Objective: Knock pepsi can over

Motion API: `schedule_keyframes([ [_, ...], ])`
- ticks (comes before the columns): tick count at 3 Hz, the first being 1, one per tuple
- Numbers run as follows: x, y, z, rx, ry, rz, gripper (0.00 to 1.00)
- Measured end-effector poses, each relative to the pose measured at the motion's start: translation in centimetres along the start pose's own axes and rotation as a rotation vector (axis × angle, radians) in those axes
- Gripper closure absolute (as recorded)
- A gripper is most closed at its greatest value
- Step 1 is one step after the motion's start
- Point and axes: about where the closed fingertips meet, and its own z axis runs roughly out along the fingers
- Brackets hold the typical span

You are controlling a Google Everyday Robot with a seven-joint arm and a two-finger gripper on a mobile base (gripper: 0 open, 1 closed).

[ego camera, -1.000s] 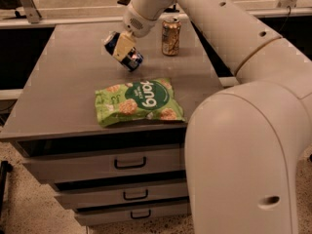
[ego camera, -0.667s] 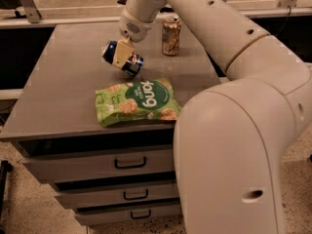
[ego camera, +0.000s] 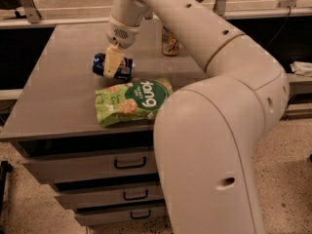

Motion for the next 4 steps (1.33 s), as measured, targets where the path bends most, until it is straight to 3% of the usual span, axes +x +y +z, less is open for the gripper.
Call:
schedule_keyframes([
  [1, -1.53, 0.40, 0.65, -0.021, -0.009, -0.038, 0.14],
  [2, -2.35, 0.76, 0.78, -0.029, -0.022, -0.053, 0.00],
  [4, -1.67, 1.04, -0.19, -0.021, -0.085, -0.026, 0.00],
])
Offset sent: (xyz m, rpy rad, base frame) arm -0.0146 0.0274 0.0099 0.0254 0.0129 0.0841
